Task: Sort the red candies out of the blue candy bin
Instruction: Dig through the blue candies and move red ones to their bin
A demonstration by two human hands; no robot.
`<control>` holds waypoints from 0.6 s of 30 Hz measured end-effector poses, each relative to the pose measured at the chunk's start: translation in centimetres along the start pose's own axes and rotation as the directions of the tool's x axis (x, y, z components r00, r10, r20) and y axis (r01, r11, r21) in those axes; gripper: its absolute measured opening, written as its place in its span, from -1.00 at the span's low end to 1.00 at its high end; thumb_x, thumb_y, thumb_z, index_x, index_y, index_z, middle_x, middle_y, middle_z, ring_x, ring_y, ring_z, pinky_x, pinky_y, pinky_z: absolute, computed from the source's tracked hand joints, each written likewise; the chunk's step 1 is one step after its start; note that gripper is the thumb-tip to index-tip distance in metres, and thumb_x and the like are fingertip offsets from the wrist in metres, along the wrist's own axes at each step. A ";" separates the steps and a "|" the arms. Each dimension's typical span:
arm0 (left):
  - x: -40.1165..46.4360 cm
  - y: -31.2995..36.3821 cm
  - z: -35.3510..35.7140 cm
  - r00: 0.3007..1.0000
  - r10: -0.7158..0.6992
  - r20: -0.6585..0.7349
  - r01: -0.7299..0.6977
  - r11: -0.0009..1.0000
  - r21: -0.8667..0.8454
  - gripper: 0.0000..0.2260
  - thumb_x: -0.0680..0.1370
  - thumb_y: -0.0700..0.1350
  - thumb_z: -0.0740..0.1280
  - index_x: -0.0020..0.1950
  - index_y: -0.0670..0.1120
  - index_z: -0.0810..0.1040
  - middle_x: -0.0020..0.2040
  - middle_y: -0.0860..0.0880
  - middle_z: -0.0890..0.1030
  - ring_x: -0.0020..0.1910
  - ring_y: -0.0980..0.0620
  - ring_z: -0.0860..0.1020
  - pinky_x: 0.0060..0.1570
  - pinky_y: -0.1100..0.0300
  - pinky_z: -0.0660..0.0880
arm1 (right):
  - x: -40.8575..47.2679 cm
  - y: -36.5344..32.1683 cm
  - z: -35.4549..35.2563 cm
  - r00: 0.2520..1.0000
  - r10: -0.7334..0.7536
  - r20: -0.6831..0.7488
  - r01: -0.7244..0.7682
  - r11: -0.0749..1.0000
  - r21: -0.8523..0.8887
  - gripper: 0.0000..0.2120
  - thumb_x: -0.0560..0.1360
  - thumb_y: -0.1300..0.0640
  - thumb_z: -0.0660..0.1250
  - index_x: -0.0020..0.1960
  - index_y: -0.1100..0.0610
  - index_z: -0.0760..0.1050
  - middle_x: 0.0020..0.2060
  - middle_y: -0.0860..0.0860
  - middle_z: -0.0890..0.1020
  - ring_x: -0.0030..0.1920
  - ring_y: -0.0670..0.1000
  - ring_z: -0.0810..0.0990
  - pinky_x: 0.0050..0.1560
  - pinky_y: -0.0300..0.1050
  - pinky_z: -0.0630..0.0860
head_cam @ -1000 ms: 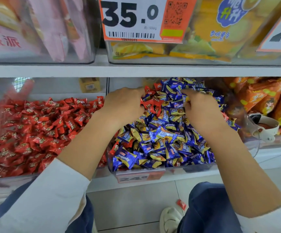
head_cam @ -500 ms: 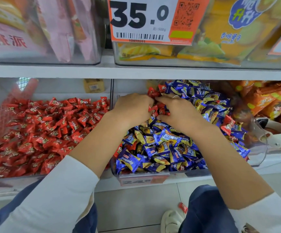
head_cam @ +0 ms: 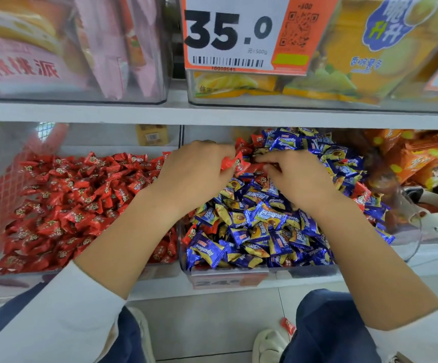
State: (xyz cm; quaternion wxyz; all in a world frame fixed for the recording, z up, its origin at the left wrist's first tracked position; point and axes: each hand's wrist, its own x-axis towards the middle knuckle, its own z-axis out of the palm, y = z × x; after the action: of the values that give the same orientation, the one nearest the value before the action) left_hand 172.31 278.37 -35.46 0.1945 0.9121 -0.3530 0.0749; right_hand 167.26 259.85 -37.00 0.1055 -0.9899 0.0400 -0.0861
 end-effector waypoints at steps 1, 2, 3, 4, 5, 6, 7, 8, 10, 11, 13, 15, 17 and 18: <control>-0.4 0.0 -0.2 0.999 0.016 -0.041 -0.017 0.999 -0.035 -0.87 0.57 0.02 0.23 0.01 0.02 0.52 -0.13 -0.01 0.59 -0.19 -0.03 0.48 -0.30 0.16 0.36 | -0.3 0.2 -0.1 1.000 0.010 -0.018 -0.009 1.000 0.023 -0.71 0.61 0.14 0.17 0.26 0.00 0.54 -0.14 0.03 0.68 -0.30 -0.01 0.57 -0.25 -0.21 0.43; -0.8 0.0 -0.6 0.996 0.030 -0.078 -0.035 0.997 -0.062 -0.88 0.57 0.03 0.24 0.00 0.04 0.52 -0.13 0.00 0.59 -0.20 -0.03 0.48 -0.31 0.15 0.36 | -0.6 0.4 -0.2 0.999 0.024 -0.045 -0.021 0.998 0.062 -0.72 0.60 0.16 0.17 0.23 0.02 0.55 -0.32 -0.04 0.63 -0.46 -0.13 0.45 -0.39 -0.31 0.34; -1.3 0.0 -0.9 0.994 0.039 -0.104 -0.047 0.996 -0.081 -0.88 0.56 0.04 0.24 -0.01 0.05 0.53 -0.14 0.00 0.59 -0.21 -0.02 0.48 -0.31 0.15 0.38 | -0.9 0.6 -0.1 0.996 0.038 -0.080 -0.029 0.994 0.108 -0.73 0.60 0.17 0.18 0.21 0.02 0.57 -0.45 -0.14 0.52 -0.55 -0.15 0.35 -0.46 -0.38 0.23; -1.9 -0.1 -1.3 0.992 0.039 -0.118 -0.050 0.995 -0.091 -0.88 0.56 0.04 0.25 -0.01 0.05 0.53 -0.15 0.01 0.59 -0.22 -0.01 0.48 -0.31 0.15 0.39 | -1.0 0.7 0.0 0.994 0.037 -0.107 -0.021 0.989 0.144 -0.74 0.59 0.18 0.19 0.21 0.02 0.56 -0.49 -0.17 0.46 -0.59 -0.13 0.32 -0.49 -0.38 0.19; -2.6 -0.3 -1.7 0.992 0.031 -0.124 -0.043 0.995 -0.095 -0.88 0.56 0.05 0.25 -0.02 0.05 0.53 -0.15 0.03 0.59 -0.23 0.00 0.47 -0.31 0.15 0.40 | -1.0 0.7 0.1 0.994 0.014 -0.113 0.004 0.988 0.154 -0.73 0.59 0.18 0.20 0.23 0.01 0.54 -0.43 -0.15 0.53 -0.59 -0.14 0.33 -0.48 -0.38 0.22; -3.2 -0.7 -2.0 0.991 0.019 -0.134 -0.032 0.995 -0.095 -0.88 0.55 0.05 0.26 -0.01 0.06 0.54 -0.15 0.04 0.58 -0.22 0.00 0.47 -0.30 0.15 0.39 | -1.0 0.5 0.3 0.996 -0.023 -0.084 0.035 0.990 0.140 -0.72 0.59 0.16 0.22 0.27 0.00 0.50 -0.28 -0.06 0.63 -0.54 -0.18 0.38 -0.42 -0.33 0.32; -3.9 -1.1 -2.3 0.989 0.004 -0.151 -0.019 0.995 -0.099 -0.87 0.55 0.05 0.27 -0.01 0.05 0.55 -0.16 0.05 0.57 -0.20 -0.01 0.48 -0.29 0.14 0.39 | -1.0 0.3 0.4 0.998 -0.053 -0.022 0.055 0.993 0.100 -0.68 0.58 0.11 0.23 0.33 -0.01 0.45 -0.09 0.02 0.66 -0.41 -0.18 0.48 -0.30 -0.22 0.44; -4.6 -1.4 -2.6 0.986 -0.009 -0.169 -0.009 0.994 -0.106 -0.87 0.54 0.04 0.28 -0.01 0.04 0.56 -0.17 0.04 0.57 -0.19 -0.04 0.49 -0.27 0.13 0.40 | -1.0 0.0 0.6 0.996 -0.060 0.058 0.058 0.998 0.030 -0.64 0.58 0.03 0.23 0.37 -0.04 0.39 0.05 0.06 0.63 -0.22 -0.05 0.59 -0.15 -0.15 0.50; -5.6 -2.1 -2.9 0.981 -0.033 -0.193 0.008 0.992 -0.125 -0.88 0.53 0.03 0.31 -0.02 0.02 0.57 -0.17 0.02 0.58 -0.17 -0.09 0.53 -0.22 0.08 0.47 | -0.9 -0.9 1.1 0.982 -0.032 0.188 0.061 0.987 -0.151 -0.57 0.57 -0.11 0.19 0.42 -0.09 0.30 0.19 0.10 0.54 0.10 0.12 0.57 0.01 -0.02 0.52; -6.0 -2.4 -3.1 0.979 -0.050 -0.195 0.023 0.990 -0.136 -0.87 0.53 0.03 0.31 -0.02 0.02 0.57 -0.19 0.02 0.58 -0.18 -0.09 0.53 -0.20 0.06 0.49 | -0.8 -1.3 1.2 0.976 -0.023 0.218 0.072 0.973 -0.219 -0.56 0.57 -0.13 0.17 0.43 -0.10 0.29 0.22 0.11 0.51 0.15 0.14 0.55 0.01 0.00 0.52; -6.9 -3.0 -3.3 0.976 -0.081 -0.200 0.051 0.987 -0.152 -0.84 0.52 0.08 0.29 -0.05 0.03 0.56 -0.19 0.03 0.60 -0.19 -0.09 0.55 -0.18 0.03 0.51 | -0.6 -2.0 1.4 0.973 -0.013 0.230 0.078 0.959 -0.273 -0.60 0.58 -0.12 0.16 0.40 -0.08 0.33 0.23 0.12 0.49 0.14 0.15 0.55 -0.04 -0.01 0.53; -7.8 -3.8 -3.8 0.974 -0.114 -0.196 0.081 0.982 -0.171 -0.76 0.49 0.16 0.22 -0.05 0.05 0.56 -0.15 0.02 0.64 -0.17 -0.10 0.58 -0.15 0.01 0.53 | -0.4 -2.4 1.5 0.980 -0.006 0.200 0.060 0.963 -0.263 -0.70 0.60 -0.06 0.16 0.29 -0.03 0.42 0.14 0.12 0.53 0.02 0.14 0.58 -0.13 -0.04 0.52; -8.7 -4.8 -4.4 0.967 -0.167 -0.194 0.130 0.973 -0.191 -0.74 0.47 0.18 0.21 -0.05 0.06 0.57 -0.13 0.02 0.66 -0.15 -0.10 0.59 -0.11 0.01 0.53 | -0.4 -2.6 1.9 0.989 0.004 0.148 0.034 0.966 -0.256 -0.79 0.60 0.03 0.15 0.16 0.03 0.46 0.02 0.09 0.57 -0.14 0.12 0.58 -0.24 -0.09 0.50; -9.2 -5.5 -4.8 0.962 -0.194 -0.193 0.156 0.968 -0.199 -0.74 0.46 0.17 0.22 -0.05 0.05 0.58 -0.14 0.01 0.66 -0.15 -0.10 0.59 -0.10 0.02 0.52 | -0.5 -2.6 2.1 0.993 0.011 0.120 0.018 0.971 -0.236 -0.83 0.59 0.06 0.15 0.11 0.06 0.46 -0.03 0.09 0.57 -0.20 0.12 0.57 -0.28 -0.10 0.49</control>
State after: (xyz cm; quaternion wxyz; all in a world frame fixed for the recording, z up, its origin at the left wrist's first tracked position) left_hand 169.21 289.69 -35.23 0.3193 0.9051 -0.2534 0.1212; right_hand 167.31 262.89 -38.55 -0.0114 -0.9988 0.0419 -0.0209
